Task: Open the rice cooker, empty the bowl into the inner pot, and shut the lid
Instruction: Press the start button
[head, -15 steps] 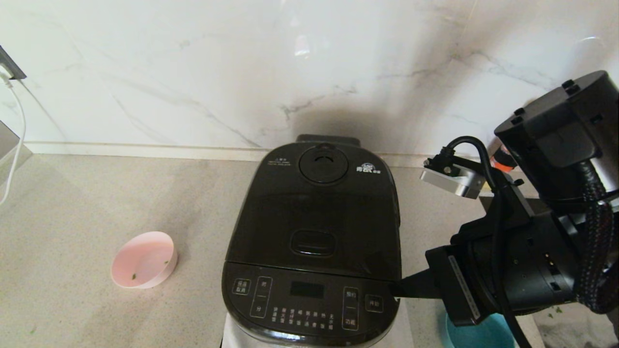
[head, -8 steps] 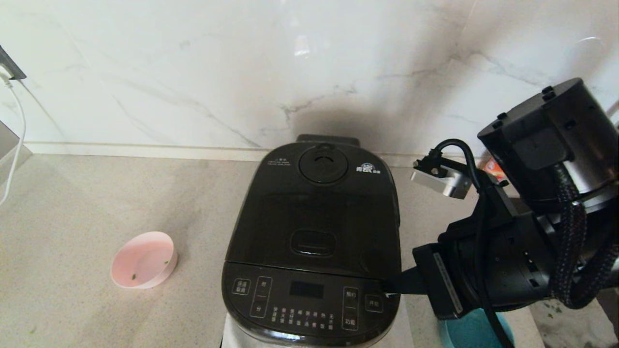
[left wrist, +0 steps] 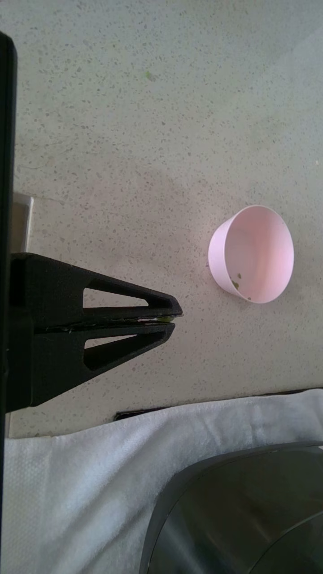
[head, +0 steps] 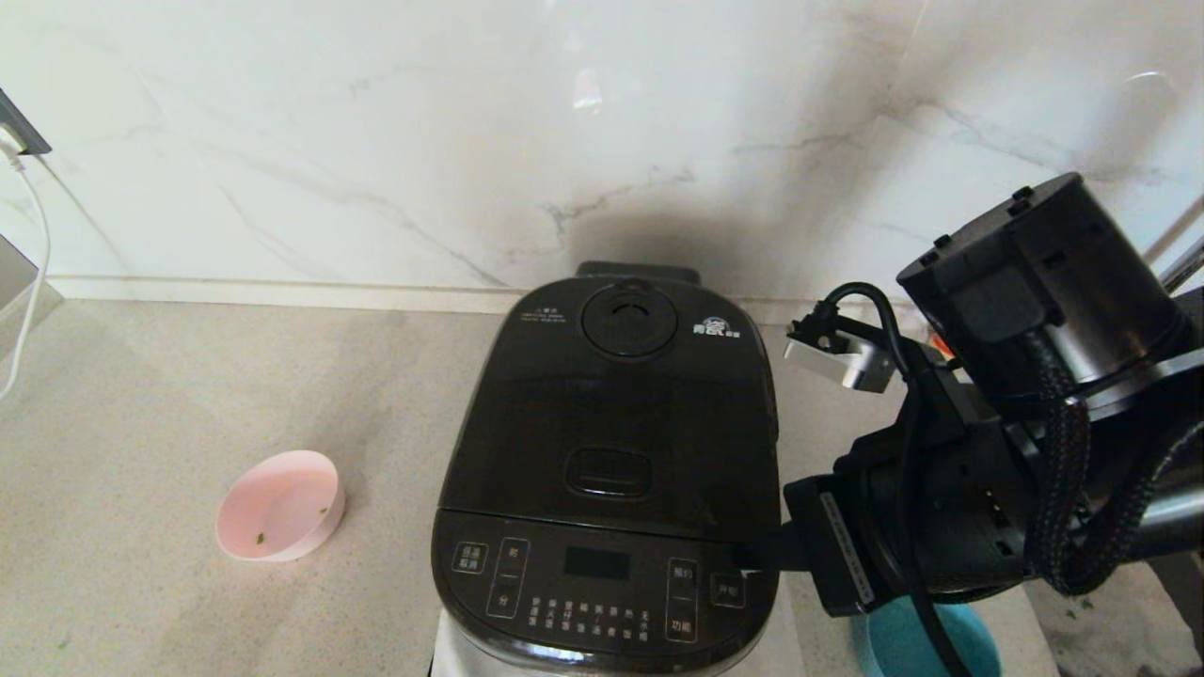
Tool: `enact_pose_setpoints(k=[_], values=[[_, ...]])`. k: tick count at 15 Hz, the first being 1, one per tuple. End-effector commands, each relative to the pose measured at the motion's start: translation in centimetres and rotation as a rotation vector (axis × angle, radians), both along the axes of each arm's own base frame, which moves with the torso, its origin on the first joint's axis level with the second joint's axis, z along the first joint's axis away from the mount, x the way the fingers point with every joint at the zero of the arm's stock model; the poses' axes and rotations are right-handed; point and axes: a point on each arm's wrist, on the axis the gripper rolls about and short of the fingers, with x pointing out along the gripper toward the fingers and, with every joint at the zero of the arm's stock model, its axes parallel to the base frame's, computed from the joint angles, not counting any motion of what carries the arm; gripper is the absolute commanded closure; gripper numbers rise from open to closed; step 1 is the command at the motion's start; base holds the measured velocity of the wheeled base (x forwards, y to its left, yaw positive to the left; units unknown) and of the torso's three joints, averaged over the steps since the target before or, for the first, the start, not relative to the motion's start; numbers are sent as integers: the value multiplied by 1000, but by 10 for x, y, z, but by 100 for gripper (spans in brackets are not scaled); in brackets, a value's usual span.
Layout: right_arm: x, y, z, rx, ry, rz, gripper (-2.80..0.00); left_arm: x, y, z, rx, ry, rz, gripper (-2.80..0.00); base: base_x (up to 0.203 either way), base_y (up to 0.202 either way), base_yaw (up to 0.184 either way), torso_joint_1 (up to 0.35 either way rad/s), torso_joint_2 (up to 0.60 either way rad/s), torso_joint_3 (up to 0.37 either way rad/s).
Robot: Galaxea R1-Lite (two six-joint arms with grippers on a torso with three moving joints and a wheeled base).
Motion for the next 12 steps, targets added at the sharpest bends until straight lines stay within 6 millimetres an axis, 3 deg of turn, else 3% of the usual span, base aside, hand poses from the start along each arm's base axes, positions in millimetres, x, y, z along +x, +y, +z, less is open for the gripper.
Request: enact_pose_setpoints(k=[1, 12], values=[[3, 2, -3, -10, 11, -5, 0, 0, 0, 0, 0, 2, 0, 0, 0, 0, 0, 0, 0, 0], [13, 5, -13, -16, 24, -21, 0, 0, 0, 0, 0, 2, -1, 0, 0, 0, 0, 0, 0, 0]])
